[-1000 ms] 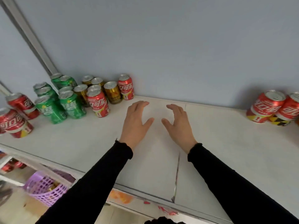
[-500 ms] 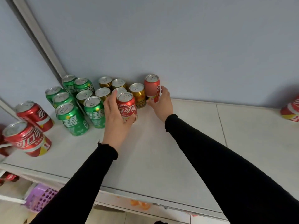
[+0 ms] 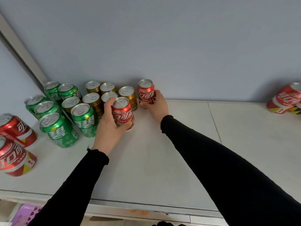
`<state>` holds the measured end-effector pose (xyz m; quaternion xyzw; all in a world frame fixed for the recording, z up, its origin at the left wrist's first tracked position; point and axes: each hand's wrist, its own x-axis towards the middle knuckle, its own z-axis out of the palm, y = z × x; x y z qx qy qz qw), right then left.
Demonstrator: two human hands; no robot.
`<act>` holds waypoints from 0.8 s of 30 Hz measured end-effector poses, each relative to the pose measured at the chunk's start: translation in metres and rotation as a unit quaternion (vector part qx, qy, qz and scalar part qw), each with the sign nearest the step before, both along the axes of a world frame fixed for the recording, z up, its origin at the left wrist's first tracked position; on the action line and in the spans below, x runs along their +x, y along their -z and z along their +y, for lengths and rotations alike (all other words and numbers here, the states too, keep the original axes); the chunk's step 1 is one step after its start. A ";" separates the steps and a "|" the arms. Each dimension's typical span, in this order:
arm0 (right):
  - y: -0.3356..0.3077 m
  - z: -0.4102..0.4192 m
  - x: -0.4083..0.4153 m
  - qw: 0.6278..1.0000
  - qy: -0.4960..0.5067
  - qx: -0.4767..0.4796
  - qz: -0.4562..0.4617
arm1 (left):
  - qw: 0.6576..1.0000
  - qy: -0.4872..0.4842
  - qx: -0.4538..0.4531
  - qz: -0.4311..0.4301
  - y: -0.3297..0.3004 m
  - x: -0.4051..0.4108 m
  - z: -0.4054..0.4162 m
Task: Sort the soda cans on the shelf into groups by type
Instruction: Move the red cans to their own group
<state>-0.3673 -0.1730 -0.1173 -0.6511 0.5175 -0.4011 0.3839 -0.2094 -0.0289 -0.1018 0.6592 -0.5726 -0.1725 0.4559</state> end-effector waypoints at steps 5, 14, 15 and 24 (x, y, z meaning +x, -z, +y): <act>-0.011 0.023 -0.063 0.999 -0.009 0.006 -0.051 | 0.999 -0.001 -0.009 0.038 -0.007 -0.052 -0.009; -0.024 0.066 -0.272 0.996 0.071 -0.024 -0.047 | 0.995 0.100 -0.002 0.015 -0.009 -0.233 -0.045; -0.023 0.069 -0.299 0.995 0.084 -0.027 -0.040 | 0.993 0.114 -0.001 0.015 -0.010 -0.257 -0.047; -0.010 0.078 -0.491 0.986 0.163 -0.026 -0.026 | 0.981 0.195 -0.014 -0.013 -0.010 -0.448 -0.073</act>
